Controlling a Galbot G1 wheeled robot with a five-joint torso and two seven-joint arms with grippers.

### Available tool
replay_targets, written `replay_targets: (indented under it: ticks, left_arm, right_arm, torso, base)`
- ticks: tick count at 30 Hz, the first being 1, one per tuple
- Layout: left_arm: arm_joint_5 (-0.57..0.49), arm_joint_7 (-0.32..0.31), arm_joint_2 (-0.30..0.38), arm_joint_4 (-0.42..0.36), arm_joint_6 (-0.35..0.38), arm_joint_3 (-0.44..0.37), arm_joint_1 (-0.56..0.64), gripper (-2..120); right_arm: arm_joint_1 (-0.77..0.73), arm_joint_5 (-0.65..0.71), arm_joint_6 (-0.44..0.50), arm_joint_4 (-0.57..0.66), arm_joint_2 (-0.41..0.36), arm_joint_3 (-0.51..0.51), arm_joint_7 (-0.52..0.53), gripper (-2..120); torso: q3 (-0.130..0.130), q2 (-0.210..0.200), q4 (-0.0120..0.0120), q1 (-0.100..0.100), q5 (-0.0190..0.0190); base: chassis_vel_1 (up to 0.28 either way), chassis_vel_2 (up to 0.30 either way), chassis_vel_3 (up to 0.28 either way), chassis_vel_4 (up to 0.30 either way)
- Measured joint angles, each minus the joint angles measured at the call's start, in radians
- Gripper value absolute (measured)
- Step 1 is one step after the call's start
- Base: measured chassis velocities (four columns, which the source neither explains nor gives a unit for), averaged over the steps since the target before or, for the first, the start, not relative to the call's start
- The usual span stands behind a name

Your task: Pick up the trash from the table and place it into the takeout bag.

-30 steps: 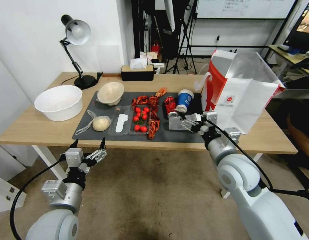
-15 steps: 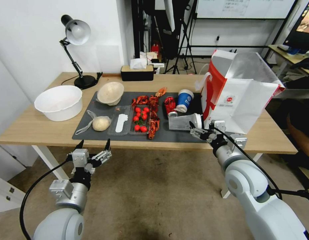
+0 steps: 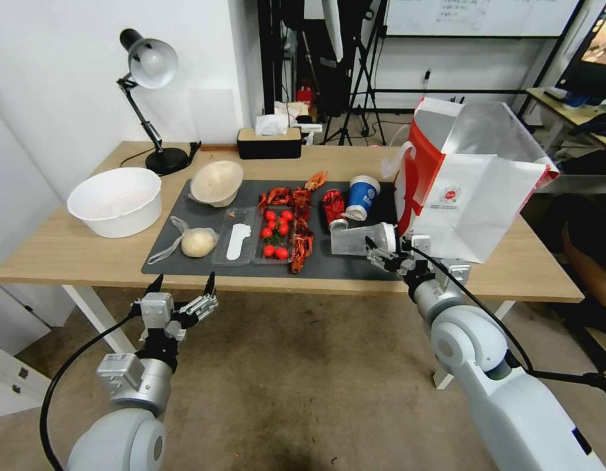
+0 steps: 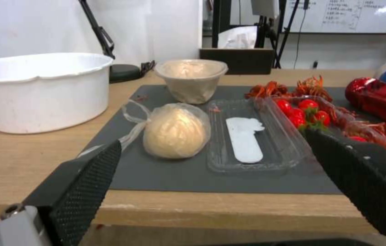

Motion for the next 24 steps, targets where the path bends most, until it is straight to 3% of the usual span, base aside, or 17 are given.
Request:
replay_targets:
  ticks: [2, 11, 19, 24]
  left_arm:
    - [0.001, 0.000, 0.000, 0.000, -0.003, 0.000, 0.000, 100]
    - [0.004, 0.000, -0.001, 0.000, -0.009, 0.003, 0.003, 100]
    - [0.005, -0.002, 0.001, -0.001, -0.020, 0.002, 0.005, 100]
    - [0.005, -0.003, 0.002, 0.004, -0.028, 0.000, 0.005, 100]
  right_arm:
    - [-0.006, -0.002, 0.002, -0.003, 0.004, -0.002, 0.000, 80]
    - [-0.017, -0.005, 0.004, -0.002, 0.007, -0.005, 0.001, 78]
    - [-0.008, -0.010, 0.008, -0.009, 0.021, -0.027, -0.001, 62]
    - [-0.007, -0.025, 0.013, -0.010, 0.025, -0.036, -0.010, 59]
  torso:
    - [0.000, 0.000, 0.0000, 0.000, 0.0000]
    - [0.000, 0.000, 0.0000, 0.000, 0.0000]
    - [0.000, 0.000, 0.0000, 0.000, 0.0000]
    - [0.000, 0.000, 0.0000, 0.000, 0.0000]
  base:
    - [0.000, 0.000, 0.000, 0.000]
    - [0.000, 0.000, 0.000, 0.000]
    - [0.000, 0.000, 0.000, 0.000]
    - [0.000, 0.000, 0.000, 0.000]
